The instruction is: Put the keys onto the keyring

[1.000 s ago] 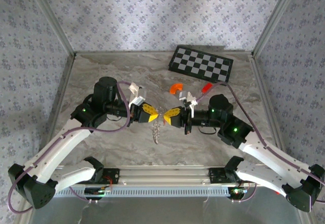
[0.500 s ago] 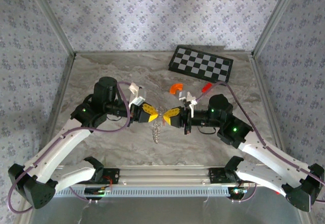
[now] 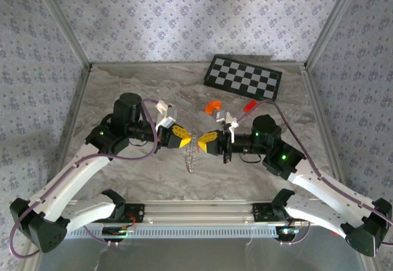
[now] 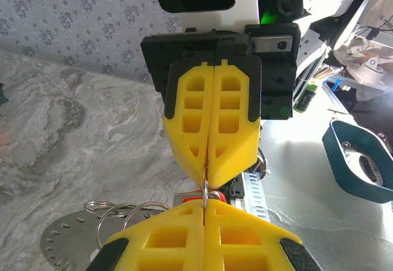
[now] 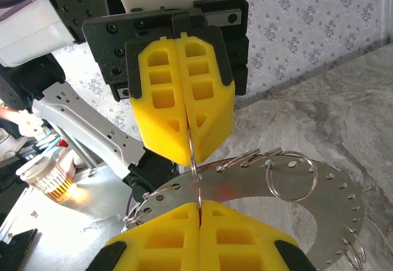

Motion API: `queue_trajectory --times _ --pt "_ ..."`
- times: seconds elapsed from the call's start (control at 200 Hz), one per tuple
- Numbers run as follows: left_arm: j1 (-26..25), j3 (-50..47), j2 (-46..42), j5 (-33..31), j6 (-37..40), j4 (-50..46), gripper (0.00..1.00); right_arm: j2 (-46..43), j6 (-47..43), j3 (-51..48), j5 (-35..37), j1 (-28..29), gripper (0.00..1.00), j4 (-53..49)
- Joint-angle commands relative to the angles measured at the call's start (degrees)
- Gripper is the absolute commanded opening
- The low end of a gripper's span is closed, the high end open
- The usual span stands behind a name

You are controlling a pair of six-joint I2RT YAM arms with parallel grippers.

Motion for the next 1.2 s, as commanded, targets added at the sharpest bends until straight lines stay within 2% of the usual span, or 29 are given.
queue_trajectory --times 0.0,0.81,1.194 --pt "0.22 0.82 -0.60 1.05 1.31 -0.08 0.00 -0.07 0.21 0.41 -1.15 -0.26 0.00 1.75" --pt "0.28 0.87 -0.57 1.13 1.40 0.00 0.00 0.23 0.55 1.04 -2.84 -0.36 0.00 3.15" --pt "0.27 0.90 -0.73 1.24 1.33 -0.08 0.00 0.08 0.23 1.18 -1.26 -1.22 0.00 1.39"
